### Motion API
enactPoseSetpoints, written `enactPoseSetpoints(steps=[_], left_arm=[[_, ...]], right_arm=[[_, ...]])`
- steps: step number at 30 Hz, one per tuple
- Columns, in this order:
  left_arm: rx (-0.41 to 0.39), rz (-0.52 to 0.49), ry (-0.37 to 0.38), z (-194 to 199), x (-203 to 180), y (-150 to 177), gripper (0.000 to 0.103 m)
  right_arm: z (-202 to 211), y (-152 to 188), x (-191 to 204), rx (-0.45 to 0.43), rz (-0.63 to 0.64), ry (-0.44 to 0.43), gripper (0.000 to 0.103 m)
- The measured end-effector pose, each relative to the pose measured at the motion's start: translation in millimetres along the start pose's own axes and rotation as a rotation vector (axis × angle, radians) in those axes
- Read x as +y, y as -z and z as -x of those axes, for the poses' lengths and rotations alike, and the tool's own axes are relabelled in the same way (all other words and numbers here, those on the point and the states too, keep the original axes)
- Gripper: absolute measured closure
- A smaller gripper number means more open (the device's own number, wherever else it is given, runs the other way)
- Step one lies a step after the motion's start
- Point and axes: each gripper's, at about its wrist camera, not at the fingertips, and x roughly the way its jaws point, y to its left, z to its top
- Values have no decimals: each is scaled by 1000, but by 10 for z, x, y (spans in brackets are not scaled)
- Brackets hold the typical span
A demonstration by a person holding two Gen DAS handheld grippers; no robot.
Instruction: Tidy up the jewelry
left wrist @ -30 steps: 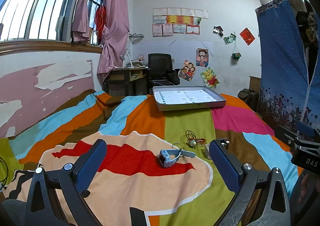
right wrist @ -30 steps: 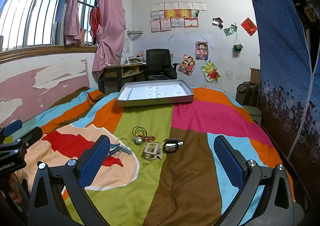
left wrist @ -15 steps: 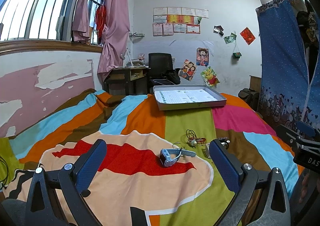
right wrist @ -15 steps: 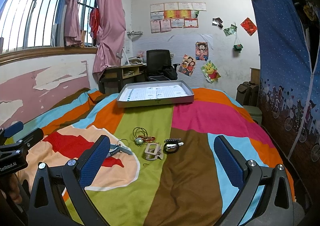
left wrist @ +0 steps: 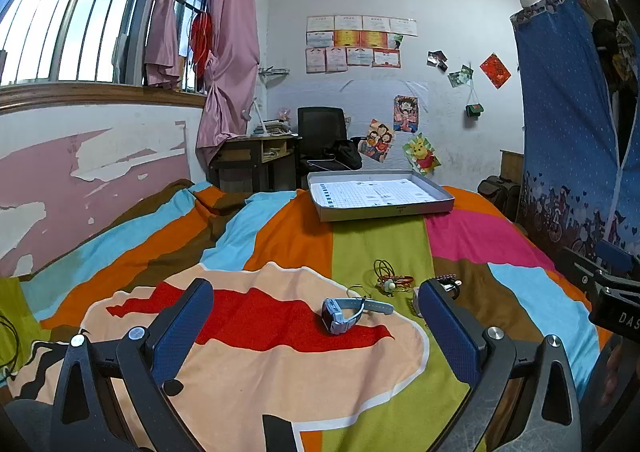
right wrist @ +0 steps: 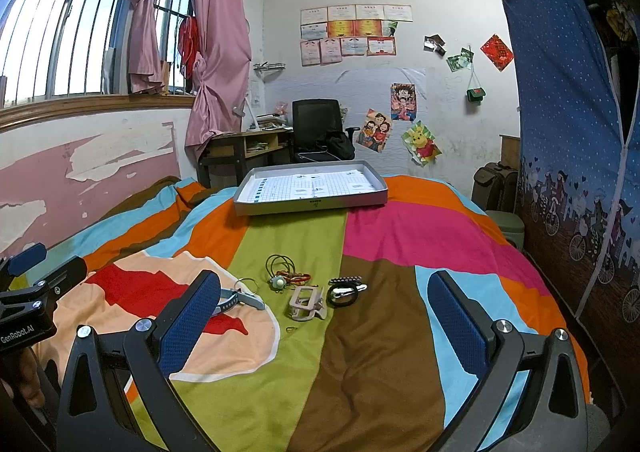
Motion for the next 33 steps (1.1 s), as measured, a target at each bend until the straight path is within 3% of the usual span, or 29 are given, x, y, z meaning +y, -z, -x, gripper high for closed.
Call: enactPoseSetpoints(steps=[18, 29, 33], left_arm=[[27, 13, -18, -26, 46, 25, 0], [244, 114, -13, -620, 338, -9, 0], [301, 33, 36, -930, 265, -91, 0]], right_arm=[[38, -20, -8, 3, -5, 2, 1], [-328, -40, 30, 110, -39, -186, 1], [-699, -50, 14, 203, -59, -237, 1]])
